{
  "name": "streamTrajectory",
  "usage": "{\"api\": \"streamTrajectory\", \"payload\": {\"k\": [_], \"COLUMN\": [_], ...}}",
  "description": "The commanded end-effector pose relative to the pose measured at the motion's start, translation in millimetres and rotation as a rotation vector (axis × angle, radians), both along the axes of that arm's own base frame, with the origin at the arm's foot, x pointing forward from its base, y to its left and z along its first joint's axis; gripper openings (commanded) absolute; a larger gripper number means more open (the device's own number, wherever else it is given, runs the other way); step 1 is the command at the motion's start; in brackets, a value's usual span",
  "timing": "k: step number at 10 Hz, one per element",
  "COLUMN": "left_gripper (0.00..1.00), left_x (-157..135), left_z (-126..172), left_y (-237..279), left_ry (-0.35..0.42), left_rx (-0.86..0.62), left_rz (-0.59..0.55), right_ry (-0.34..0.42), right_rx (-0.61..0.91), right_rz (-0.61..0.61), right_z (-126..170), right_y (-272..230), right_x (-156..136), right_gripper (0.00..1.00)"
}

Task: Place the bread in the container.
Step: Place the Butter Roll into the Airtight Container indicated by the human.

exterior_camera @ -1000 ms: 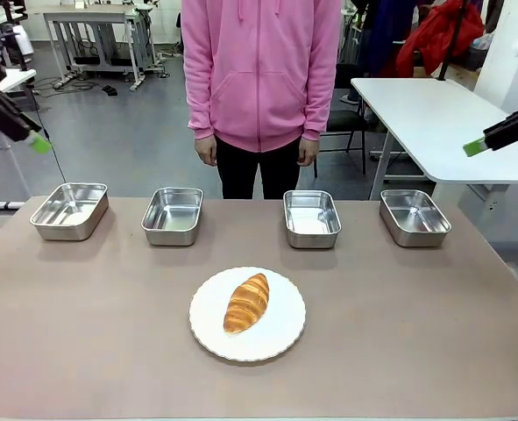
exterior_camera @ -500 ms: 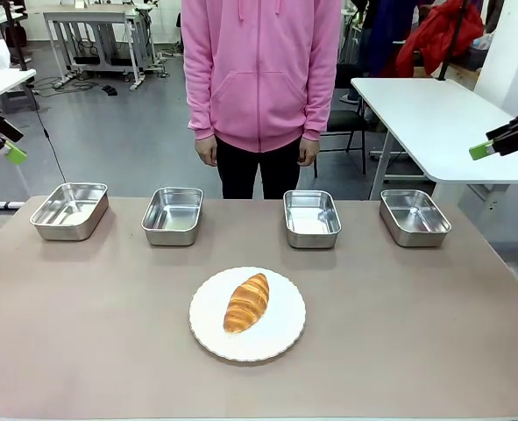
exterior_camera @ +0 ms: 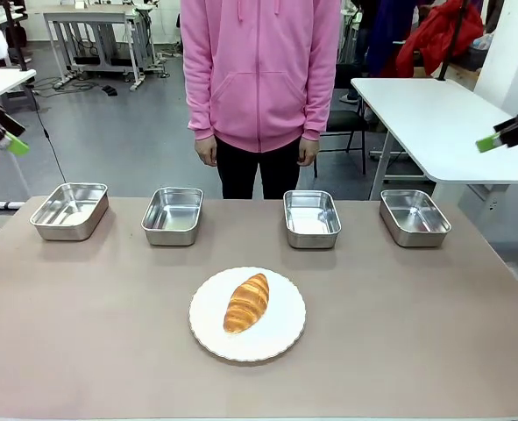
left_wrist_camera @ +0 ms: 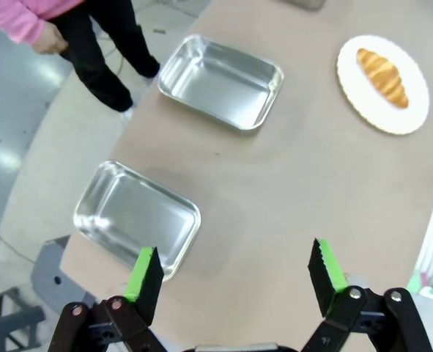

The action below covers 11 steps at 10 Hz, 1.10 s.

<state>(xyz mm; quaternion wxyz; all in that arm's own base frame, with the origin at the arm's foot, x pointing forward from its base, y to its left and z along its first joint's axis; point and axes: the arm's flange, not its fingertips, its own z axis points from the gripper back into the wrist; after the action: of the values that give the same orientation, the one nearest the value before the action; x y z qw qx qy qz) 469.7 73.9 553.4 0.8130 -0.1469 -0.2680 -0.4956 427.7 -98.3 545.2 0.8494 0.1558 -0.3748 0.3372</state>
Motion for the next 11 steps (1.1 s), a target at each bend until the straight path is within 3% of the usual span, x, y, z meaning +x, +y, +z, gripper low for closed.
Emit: {"api": "streamTrajectory", "payload": {"k": [1, 5, 11], "left_gripper": [1.00, 1.00, 1.00], "left_x": [-7, -9, -14], "left_z": [22, 52, 56], "left_y": [28, 46, 50], "left_ry": [-0.041, -0.078, -0.064], "left_rx": [-0.127, -0.242, -0.242], "left_rz": [-0.009, -0.002, 0.038], "right_ry": [-0.058, -0.100, -0.082], "right_rx": [0.078, 0.147, 0.152], "right_rz": [0.029, -0.002, -0.035], "right_z": [15, 33, 36], "right_y": [-28, -55, -56], "right_x": [9, 17, 13], "right_gripper": [1.00, 1.00, 1.00]}}
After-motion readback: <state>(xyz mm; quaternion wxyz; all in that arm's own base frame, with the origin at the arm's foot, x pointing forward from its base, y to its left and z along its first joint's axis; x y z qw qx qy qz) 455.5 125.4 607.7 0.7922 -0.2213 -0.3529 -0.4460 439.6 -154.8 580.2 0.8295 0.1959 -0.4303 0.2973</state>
